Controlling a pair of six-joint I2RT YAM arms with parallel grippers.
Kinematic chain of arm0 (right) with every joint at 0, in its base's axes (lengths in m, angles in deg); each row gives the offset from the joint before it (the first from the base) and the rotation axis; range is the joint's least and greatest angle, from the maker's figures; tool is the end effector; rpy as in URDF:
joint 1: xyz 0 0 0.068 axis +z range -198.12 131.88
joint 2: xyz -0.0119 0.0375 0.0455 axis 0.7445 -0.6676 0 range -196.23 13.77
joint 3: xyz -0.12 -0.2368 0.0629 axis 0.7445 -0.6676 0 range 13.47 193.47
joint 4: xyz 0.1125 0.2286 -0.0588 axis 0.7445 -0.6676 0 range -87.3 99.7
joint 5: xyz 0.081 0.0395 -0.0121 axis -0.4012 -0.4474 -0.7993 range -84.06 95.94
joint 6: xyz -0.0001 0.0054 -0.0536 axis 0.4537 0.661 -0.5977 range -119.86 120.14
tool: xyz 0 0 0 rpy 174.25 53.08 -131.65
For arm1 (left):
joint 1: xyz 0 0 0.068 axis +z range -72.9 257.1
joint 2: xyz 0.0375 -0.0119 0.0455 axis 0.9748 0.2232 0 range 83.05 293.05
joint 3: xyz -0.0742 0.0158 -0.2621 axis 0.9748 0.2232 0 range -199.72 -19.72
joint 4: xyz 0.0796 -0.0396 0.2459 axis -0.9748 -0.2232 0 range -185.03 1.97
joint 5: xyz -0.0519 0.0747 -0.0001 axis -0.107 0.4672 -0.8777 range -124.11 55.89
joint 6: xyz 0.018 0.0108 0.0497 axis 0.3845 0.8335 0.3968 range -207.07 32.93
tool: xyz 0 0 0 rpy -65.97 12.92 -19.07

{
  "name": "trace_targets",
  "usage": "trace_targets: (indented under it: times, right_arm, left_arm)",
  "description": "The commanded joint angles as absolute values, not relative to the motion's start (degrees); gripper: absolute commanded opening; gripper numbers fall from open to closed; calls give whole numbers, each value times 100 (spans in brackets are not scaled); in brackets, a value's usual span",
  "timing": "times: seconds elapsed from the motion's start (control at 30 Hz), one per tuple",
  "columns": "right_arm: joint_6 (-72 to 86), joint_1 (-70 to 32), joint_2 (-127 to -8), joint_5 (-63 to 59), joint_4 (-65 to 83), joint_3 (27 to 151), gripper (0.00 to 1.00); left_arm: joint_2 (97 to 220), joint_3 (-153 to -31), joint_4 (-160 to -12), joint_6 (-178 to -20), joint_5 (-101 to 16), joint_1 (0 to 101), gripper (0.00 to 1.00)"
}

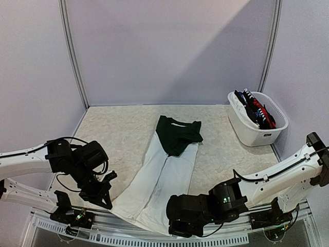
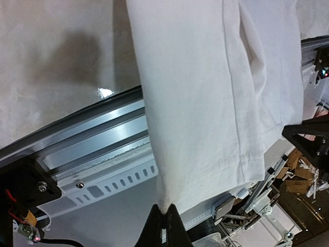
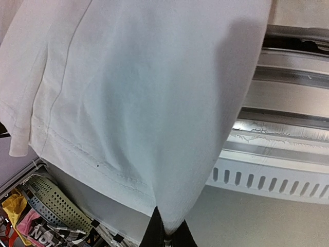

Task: Fold and stack the mixed laundry pile
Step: Pick up the rectangle-folded T-shirt from the center of the board, then fold the rectangle-folded T-shirt at the center of the board.

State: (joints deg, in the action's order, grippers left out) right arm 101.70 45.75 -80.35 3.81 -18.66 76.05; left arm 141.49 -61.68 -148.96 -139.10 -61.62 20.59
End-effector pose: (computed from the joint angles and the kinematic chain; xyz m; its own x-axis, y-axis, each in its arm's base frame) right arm -0.0239 0.3333 0.2051 -0.9873 0.0887 0.1320 0.1424 0.8629 0.4849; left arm 0.0727 -0.1399 0.2234 -0.9583 0.1812 0.2212 0.0648 0.8910 -0.4493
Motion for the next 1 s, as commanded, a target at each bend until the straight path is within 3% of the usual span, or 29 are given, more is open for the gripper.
trace_targets:
  times: [0.0, 0.37, 0.97]
  right_arm:
    - [10322, 4619, -7823, 660, -2406, 7649, 0]
    - [9987, 4022, -7117, 1377, -2851, 7700, 0]
    - [8834, 2599, -7322, 1743, -3649, 8382, 0]
  left_arm:
    - [14419, -6655, -15324, -13656, -5848, 2149, 0]
    - [15133, -7553, -15150, -13315, -5830, 2772, 0]
    - [16858, -9247, -14903, -12575, -5600, 3551, 0]
